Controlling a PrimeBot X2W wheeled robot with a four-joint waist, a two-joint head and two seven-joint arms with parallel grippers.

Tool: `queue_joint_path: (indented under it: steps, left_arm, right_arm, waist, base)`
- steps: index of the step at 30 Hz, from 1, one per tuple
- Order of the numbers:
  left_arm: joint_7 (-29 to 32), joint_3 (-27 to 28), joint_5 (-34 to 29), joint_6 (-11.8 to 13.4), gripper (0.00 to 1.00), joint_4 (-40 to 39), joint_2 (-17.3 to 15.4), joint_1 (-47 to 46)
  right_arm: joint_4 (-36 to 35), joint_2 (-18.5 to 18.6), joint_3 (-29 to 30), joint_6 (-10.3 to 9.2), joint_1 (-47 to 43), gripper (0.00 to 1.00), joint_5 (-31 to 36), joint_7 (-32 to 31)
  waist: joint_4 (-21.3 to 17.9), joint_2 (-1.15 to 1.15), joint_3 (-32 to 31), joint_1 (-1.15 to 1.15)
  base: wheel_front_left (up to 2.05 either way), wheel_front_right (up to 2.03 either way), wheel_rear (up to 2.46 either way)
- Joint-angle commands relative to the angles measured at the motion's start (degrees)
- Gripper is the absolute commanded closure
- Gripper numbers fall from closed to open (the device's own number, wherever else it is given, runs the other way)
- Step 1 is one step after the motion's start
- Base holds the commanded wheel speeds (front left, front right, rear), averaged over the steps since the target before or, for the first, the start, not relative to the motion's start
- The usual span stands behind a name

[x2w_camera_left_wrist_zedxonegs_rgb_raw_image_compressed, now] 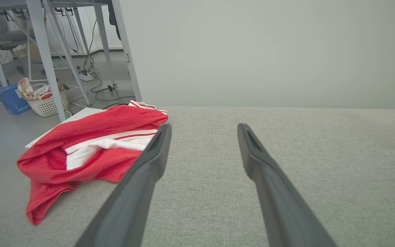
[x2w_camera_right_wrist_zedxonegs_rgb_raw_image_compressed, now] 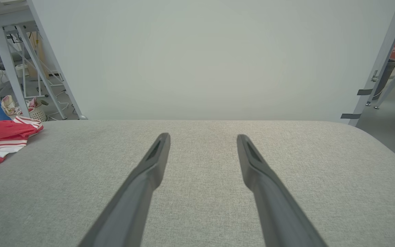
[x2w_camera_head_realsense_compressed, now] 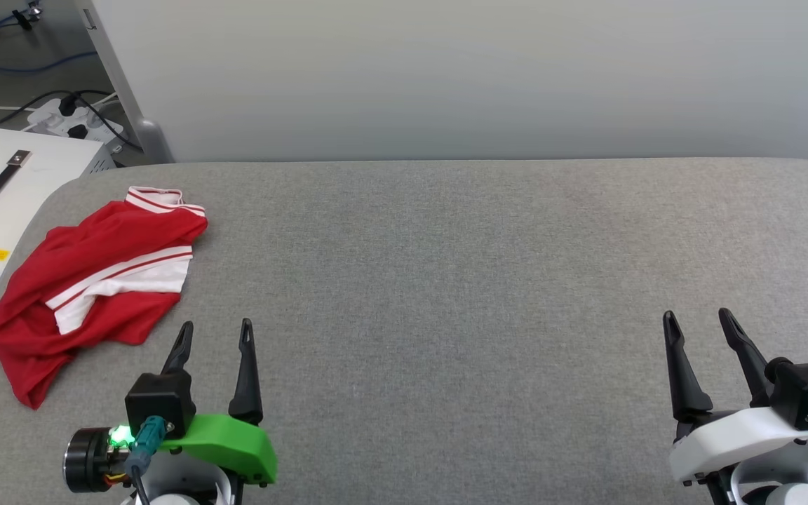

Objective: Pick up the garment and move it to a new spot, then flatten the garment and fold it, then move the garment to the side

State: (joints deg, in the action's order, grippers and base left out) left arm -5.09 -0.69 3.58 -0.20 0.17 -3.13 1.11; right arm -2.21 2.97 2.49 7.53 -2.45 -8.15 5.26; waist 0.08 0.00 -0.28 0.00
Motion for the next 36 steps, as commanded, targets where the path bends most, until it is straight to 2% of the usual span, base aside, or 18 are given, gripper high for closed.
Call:
queue_joint_path:
  steps: [1,36]
  left_arm:
    - [-0.6,-0.1,0.6,-0.2,0.00,0.1,0.1,0.4]
    - [-4.8,-0.8,2.4,-0.1,0.00,2.7,0.2,0.9]
  right_arm:
    - [-0.5,0.0,0.2,-0.01,-0.8,0.00,-0.7,0.6]
    - [-0.6,-0.1,-0.2,-0.02,-3.2,0.00,-3.6,4.7]
  waist:
    - [0.0,0.00,0.0,0.00]
    - [0.8,0.00,0.3,0.00]
  base:
    - [0.00,0.00,0.00]
    - [0.00,0.00,0.00]
